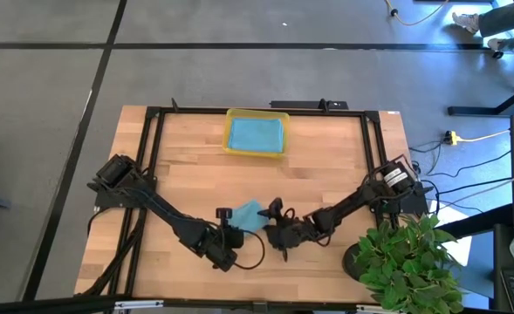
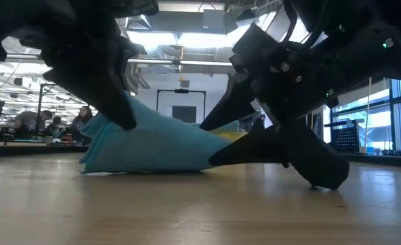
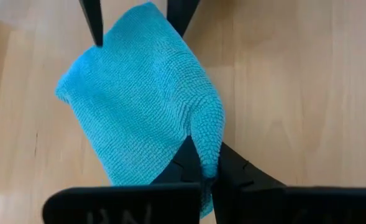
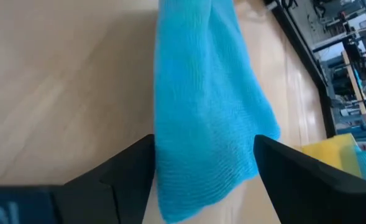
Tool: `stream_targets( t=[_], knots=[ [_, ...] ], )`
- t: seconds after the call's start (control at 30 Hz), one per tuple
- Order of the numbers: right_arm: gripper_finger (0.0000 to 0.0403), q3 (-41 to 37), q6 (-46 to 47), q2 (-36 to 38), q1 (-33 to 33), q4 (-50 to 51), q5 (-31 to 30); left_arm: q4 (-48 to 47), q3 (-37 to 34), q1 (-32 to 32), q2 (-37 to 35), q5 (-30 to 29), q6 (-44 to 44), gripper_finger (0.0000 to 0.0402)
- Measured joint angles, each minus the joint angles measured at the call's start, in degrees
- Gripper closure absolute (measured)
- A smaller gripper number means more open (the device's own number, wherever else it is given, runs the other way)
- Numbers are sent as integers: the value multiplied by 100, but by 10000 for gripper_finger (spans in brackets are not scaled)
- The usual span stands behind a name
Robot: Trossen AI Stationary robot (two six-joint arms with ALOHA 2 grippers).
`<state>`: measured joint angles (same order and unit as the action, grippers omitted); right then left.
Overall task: Fold microfiber towels
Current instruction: Put the blue towel into the yellow bin
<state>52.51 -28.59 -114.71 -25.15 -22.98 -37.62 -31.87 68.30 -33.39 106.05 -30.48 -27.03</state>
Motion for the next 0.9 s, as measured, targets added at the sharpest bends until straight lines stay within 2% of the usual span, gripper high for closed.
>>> stream_targets(
  t=[0.1,0.2,0.57,0.73,0.9],
  knots=[
    [143,6,-42,6,31,129,-10,-6,8,-4,-8,2,17,401],
    [175,4,-303,6,10,113,-20,5,8,-13,-36,-2,19,401],
    [384,5,-489,80,-197,202,-347,-238,8,-14,-329,-231,185,401],
    [384,44,-604,478,-197,379,-728,-626,8,144,-708,-539,565,401],
    [390,39,-644,1162,201,848,-891,-821,8,645,-1171,-825,1352,401]
  ],
)
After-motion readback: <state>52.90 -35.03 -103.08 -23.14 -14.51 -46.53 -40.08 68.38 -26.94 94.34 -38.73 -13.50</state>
